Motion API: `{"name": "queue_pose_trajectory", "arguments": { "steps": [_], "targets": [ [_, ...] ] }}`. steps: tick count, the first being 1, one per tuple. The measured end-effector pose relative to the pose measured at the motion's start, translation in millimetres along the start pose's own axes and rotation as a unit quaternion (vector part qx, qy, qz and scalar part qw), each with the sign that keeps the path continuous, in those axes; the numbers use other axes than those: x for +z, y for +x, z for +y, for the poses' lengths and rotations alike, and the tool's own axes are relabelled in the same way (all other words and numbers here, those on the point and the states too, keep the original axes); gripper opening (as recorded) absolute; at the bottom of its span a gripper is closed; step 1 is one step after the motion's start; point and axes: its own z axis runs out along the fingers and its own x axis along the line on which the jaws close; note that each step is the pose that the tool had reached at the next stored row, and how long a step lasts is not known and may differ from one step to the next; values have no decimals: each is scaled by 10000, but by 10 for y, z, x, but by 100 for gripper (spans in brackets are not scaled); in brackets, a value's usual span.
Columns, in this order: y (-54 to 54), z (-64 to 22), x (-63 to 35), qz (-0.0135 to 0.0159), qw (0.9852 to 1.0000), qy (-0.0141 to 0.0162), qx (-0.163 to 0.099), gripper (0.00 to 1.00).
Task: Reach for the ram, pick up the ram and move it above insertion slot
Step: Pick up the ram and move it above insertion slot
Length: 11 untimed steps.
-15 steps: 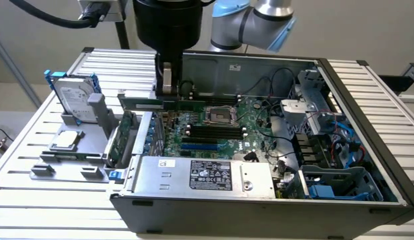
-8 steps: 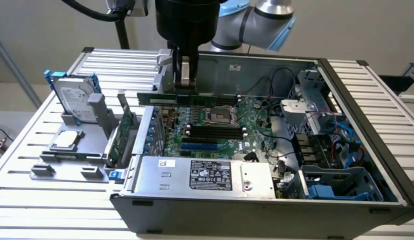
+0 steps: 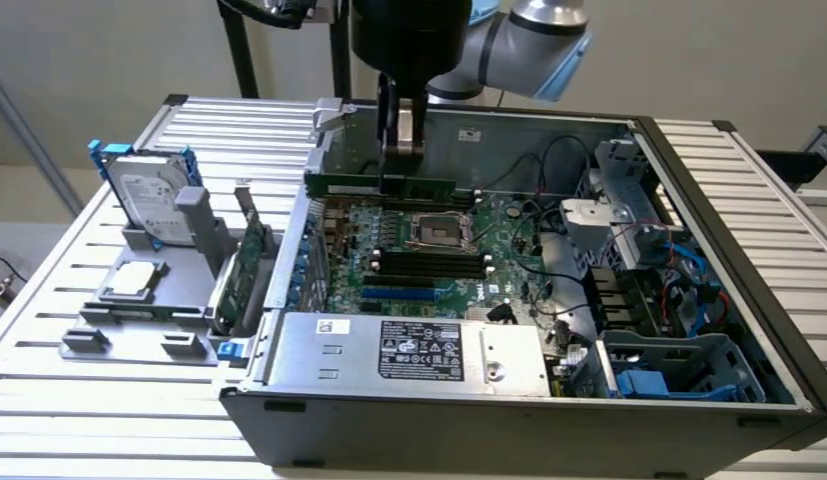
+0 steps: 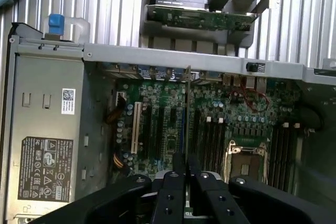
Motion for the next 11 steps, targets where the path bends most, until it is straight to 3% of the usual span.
{"name": "queue_pose_trajectory", "arguments": {
  "steps": [7, 11],
  "targets": [
    [-161, -216, 20, 60, 10000, -4, 3, 14],
    [-210, -342, 37, 80, 10000, -5, 8, 14]
  ]
}}
